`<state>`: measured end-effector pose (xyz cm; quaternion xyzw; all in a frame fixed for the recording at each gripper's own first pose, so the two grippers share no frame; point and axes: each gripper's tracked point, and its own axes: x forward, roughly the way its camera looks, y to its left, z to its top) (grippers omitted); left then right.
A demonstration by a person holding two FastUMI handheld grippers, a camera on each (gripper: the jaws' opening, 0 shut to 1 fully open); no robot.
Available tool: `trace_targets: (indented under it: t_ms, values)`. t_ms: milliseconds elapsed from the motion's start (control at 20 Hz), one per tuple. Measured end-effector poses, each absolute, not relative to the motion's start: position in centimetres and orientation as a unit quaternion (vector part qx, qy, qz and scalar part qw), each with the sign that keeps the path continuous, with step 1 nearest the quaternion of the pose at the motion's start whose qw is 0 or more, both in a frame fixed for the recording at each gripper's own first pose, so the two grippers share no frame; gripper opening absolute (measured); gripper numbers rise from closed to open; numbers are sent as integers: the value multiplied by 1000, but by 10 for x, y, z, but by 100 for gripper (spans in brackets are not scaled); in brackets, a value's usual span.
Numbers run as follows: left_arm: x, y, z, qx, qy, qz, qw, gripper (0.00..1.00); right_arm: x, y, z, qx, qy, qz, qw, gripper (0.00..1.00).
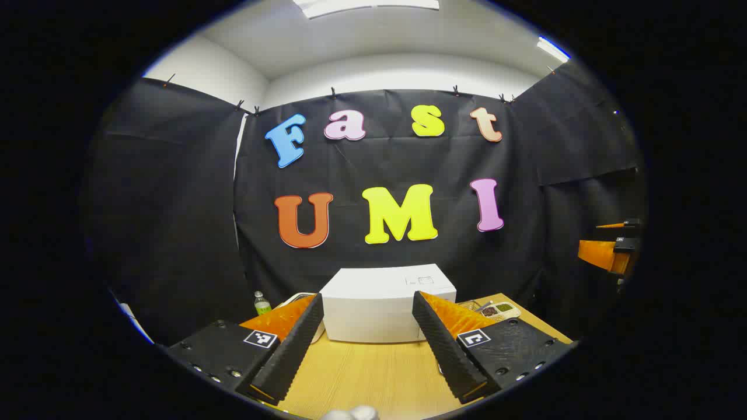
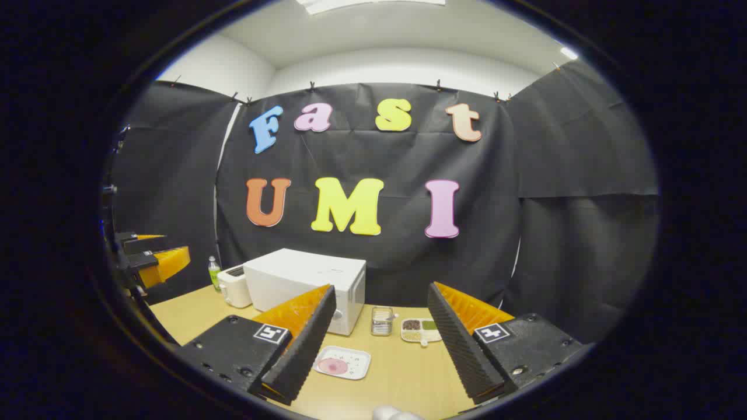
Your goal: Open the microwave oven with the left hand, put the food in, and close the microwave oven.
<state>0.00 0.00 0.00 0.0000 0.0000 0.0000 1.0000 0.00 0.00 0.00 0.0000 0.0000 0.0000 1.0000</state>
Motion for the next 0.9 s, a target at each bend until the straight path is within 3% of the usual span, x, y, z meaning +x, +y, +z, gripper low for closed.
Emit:
trace_targets:
  t_ms: [50, 100, 150, 200, 250, 450, 500, 550, 600, 650, 700, 750, 800, 900]
  values:
    - [1, 0, 0, 1, -1, -1, 1000, 96, 1, 0, -1, 1, 0, -1, 1000, 92]
    - [3, -1, -1, 1, 0, -2, 1000, 96, 3, 0, -1, 0, 1, -1, 1000, 100]
    - [6, 0, -3, 1, 1, -3, 1000, 96, 4, 0, -2, 0, 2, -2, 1000, 92]
    - [6, 0, -4, 0, 2, -4, 1000, 96, 5, 0, -2, 0, 3, -3, 1000, 100]
    - [8, 0, -5, 0, 3, -5, 1000, 96, 7, -1, -3, 1, 4, -5, 1000, 92]
    - [17, 0, -10, 1, 7, -7, 1000, 96, 11, -2, -3, 4, 4, -8, 1000, 92]
    - [19, 0, -11, 4, 6, -7, 1000, 96, 12, -3, -2, 2, 4, -10, 1000, 100]
    - [22, -1, -12, 8, 6, -6, 1000, 96, 15, -3, -3, 0, 5, -9, 1000, 92]
    - [24, -2, -15, 10, 7, -8, 1000, 96, 17, -3, -4, 0, 6, -9, 1000, 100]
    - [28, -3, -18, 11, 10, -9, 1000, 96, 18, -3, -4, 1, 8, -9, 1000, 92]
    - [32, -6, -23, 12, 12, -11, 1000, 96, 19, -2, -4, 2, 10, -8, 1000, 100]
    - [36, -9, -29, 12, 18, -14, 1000, 96, 22, -3, -4, 3, 12, -8, 1000, 92]
    - [41, -12, -35, 12, 22, -16, 1000, 96, 23, -3, -3, 4, 13, -8, 1000, 100]
    - [55, -22, -46, 9, 25, -23, 999, 96, 26, -6, -3, 3, 15, -11, 1000, 100]
